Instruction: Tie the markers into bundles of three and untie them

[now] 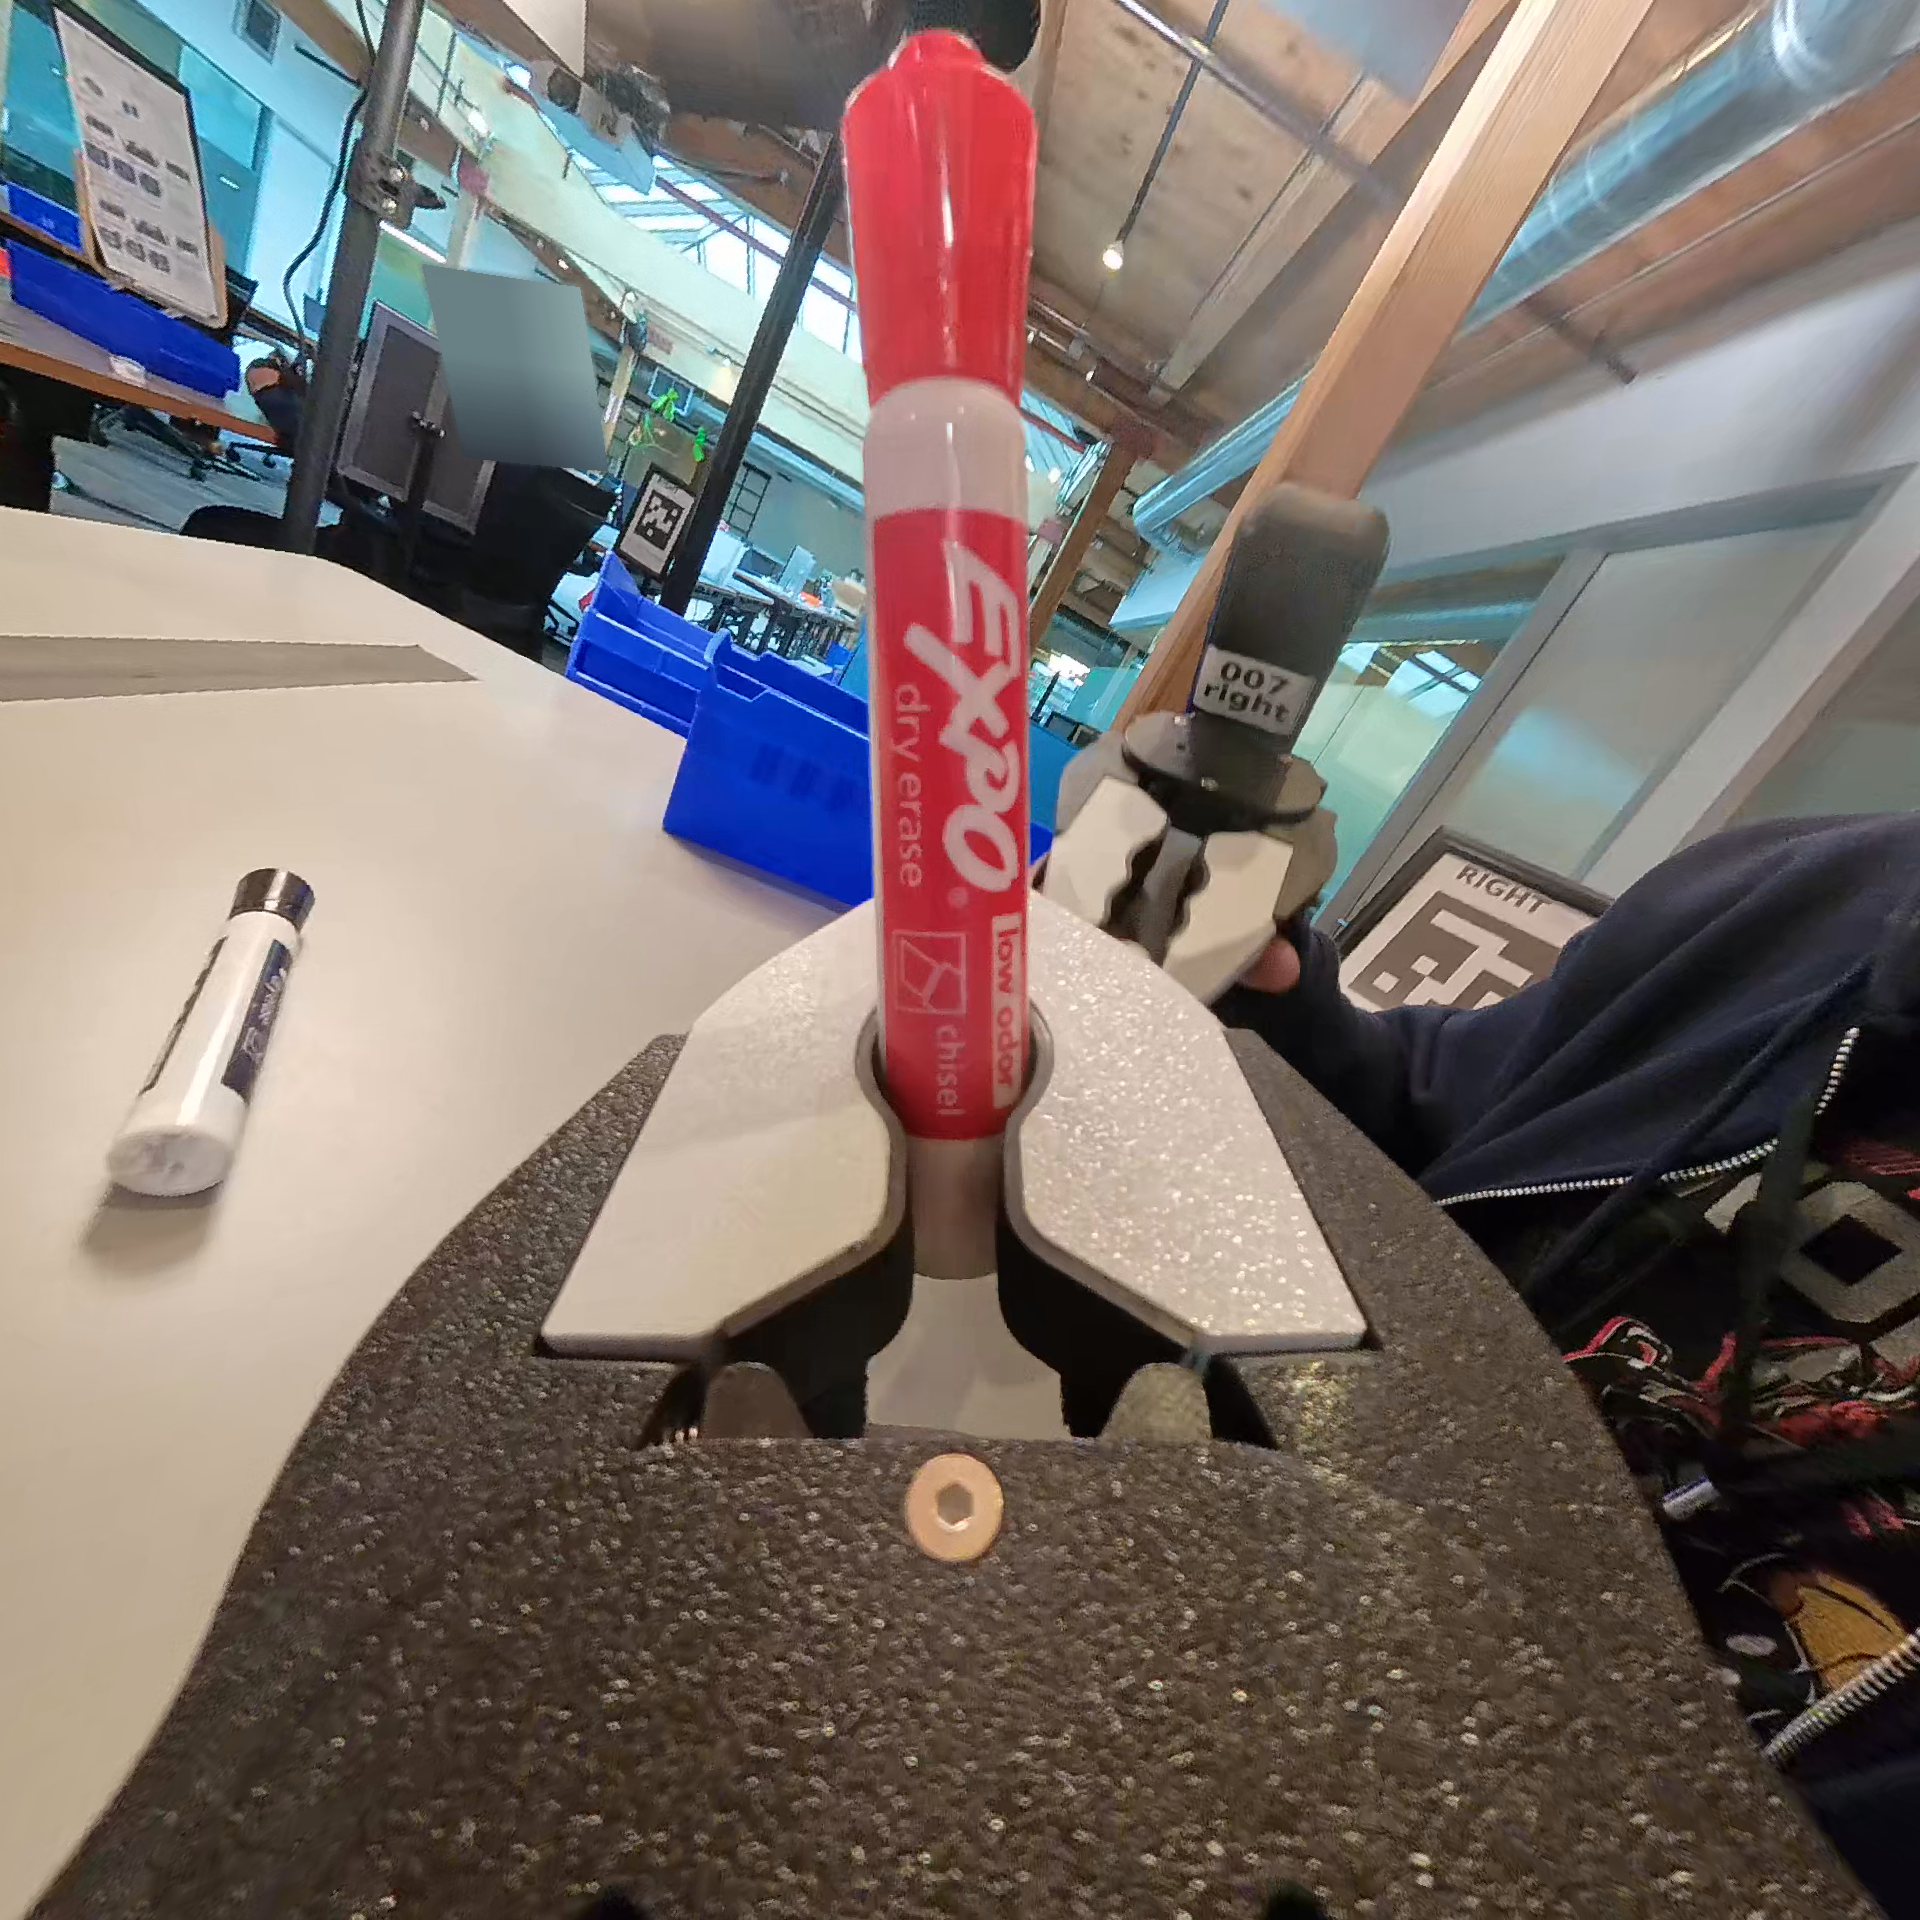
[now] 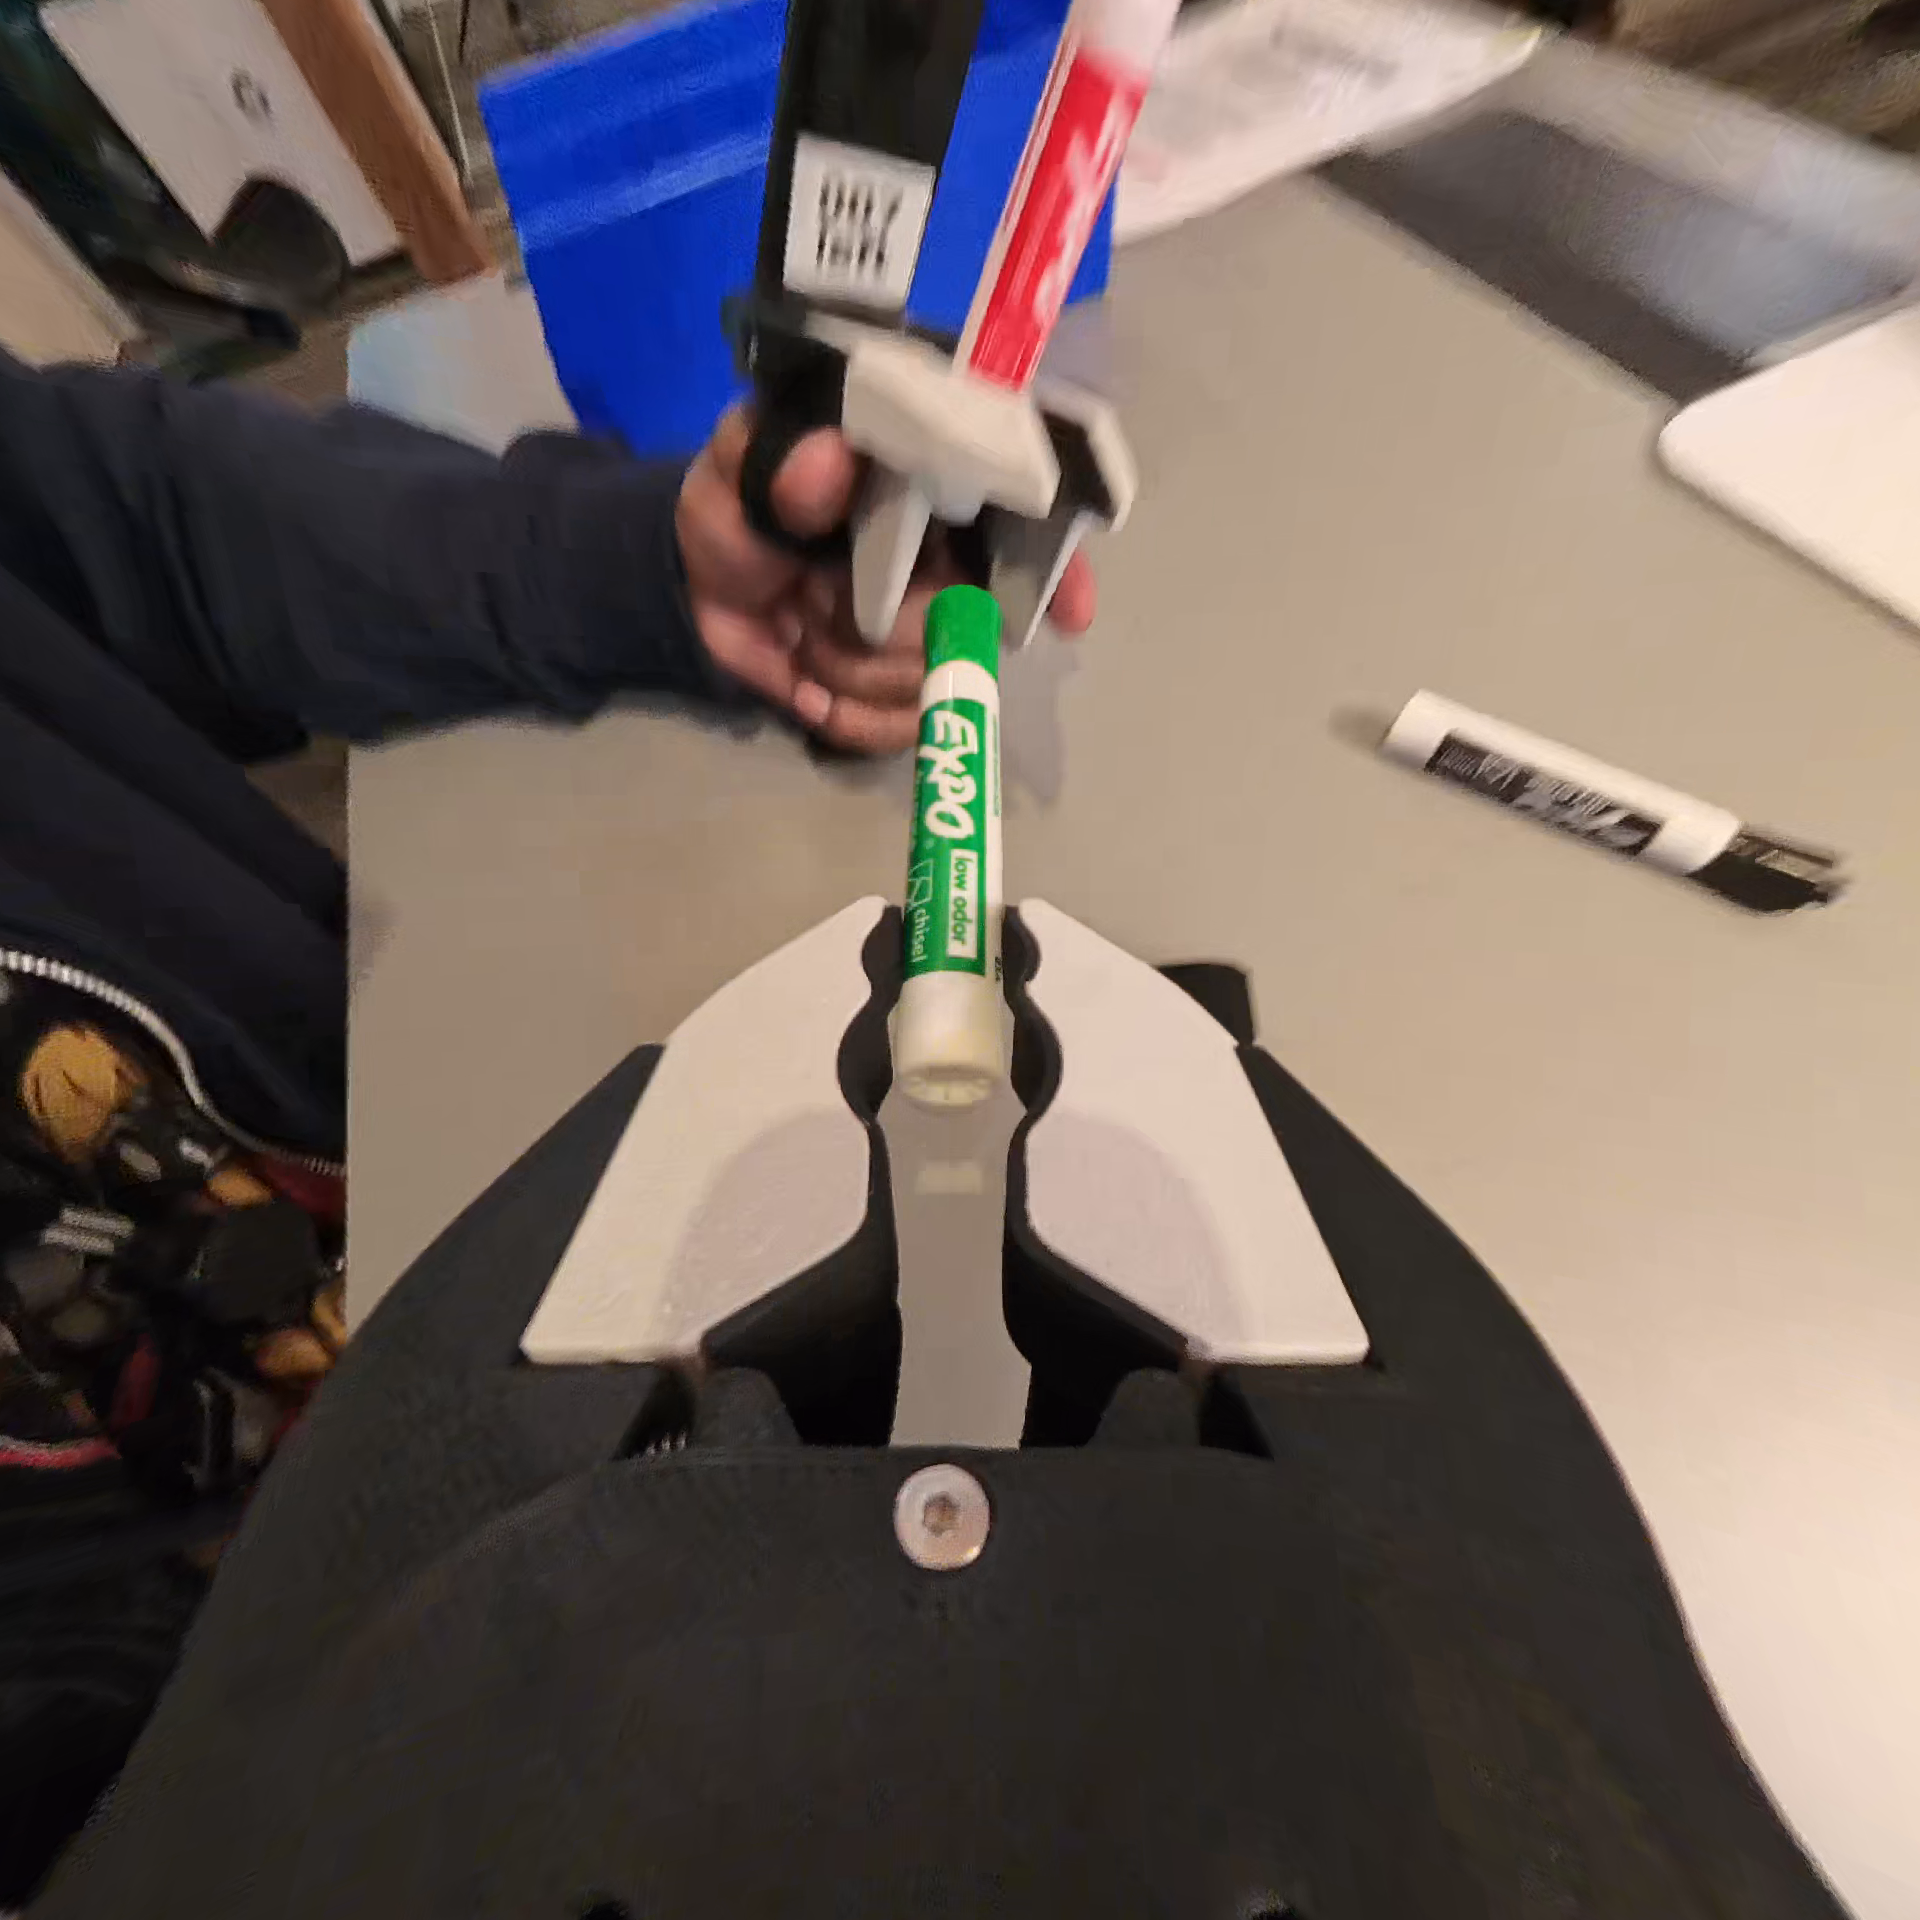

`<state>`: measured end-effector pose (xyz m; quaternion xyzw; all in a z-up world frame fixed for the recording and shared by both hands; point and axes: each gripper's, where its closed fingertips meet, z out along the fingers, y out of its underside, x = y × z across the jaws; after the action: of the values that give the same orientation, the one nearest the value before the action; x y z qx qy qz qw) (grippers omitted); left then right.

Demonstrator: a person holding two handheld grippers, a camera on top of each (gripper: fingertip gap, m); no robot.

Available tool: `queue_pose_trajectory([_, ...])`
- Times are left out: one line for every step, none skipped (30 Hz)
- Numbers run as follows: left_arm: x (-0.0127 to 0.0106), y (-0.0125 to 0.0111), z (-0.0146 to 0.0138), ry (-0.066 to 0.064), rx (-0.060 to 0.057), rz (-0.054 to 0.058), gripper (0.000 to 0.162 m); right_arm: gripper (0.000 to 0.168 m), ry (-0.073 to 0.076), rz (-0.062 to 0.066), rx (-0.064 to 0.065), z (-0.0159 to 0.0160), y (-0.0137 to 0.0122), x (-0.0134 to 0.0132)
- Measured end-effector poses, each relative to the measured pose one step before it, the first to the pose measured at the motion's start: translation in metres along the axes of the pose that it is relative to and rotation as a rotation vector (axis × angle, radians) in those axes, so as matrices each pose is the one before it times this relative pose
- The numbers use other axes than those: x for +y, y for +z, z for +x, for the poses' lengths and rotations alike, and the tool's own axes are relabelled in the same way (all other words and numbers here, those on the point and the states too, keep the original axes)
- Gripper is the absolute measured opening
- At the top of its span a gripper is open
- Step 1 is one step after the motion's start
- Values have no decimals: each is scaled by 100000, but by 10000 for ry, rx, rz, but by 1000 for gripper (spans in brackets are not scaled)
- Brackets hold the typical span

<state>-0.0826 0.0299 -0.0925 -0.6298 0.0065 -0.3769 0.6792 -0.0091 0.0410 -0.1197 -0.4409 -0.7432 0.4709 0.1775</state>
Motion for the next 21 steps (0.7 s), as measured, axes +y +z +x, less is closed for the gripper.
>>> queue_pose_trajectory([-149,13,121,-69,46,124,12,18,-11,319,184,417,-404,-1117])
queue_pose_trajectory([-296,-54,143,-45,56,211,12,18,-9,205,223,530,-269,-877])
queue_pose_trajectory([-444,-128,104,-54,29,289,12,18,16,134,183,542,-206,-669])
queue_pose_trajectory([-476,-155,60,-66,7,273,12,18,34,120,78,396,-186,-516])
queue_pose_trajectory([-451,-159,61,-58,35,238,12,18,71,206,68,340,-203,-522])
queue_pose_trajectory([-374,-136,61,-37,33,201,12,18,114,208,11,222,-199,-442])
queue_pose_trajectory([-287,-102,80,-17,55,160,12,18,98,172,-94,3,-166,-339])
queue_pose_trajectory([-208,-84,83,-35,67,143,12,18,45,276,-44,-5,-170,-432])
queue_pose_trajectory([-71,-15,9,-81,34,66,12,18,10,426,43,72,-127,-630])
queue_pose_trajectory([167,82,15,-99,51,-49,12,18,9,549,26,44,-39,-812])
queue_pose_trajectory([327,168,134,-113,131,-113,12,18,56,616,-60,-52,112,-898])
queue_pose_trajectory([384,217,219,-130,188,-96,12,18,195,522,-85,-31,343,-744])
queue_pose_trajectory([355,256,236,-178,188,-51,12,18,316,327,-66,47,584,-371])
queue_pose_trajectory([312,283,260,-227,210,-15,12,18,280,79,-167,-94,780,92])
queue_pose_trajectory([259,267,281,-216,202,0,12,18,157,-153,-195,-176,860,526])
queue_pose_trajectory([183,214,242,-134,149,16,12,18,40,-224,7,52,830,700])
queue_pose_trajectory([159,162,259,-32,128,-13,11,18,-23,-224,67,98,735,694])
queue_pose_trajectory([224,137,176,37,62,-92,12,18,6,-162,-57,-93,580,546])
queue_pose_trajectory([325,124,3,68,-53,-199,11,18,88,-2,-98,-146,409,229])
queue_pose_trajectory([281,84,-44,91,-56,-152,11,18,116,44,-90,-113,242,25])
queue_pose_trajectory([128,50,-63,41,-46,-29,11,18,72,4,-39,-38,162,0])
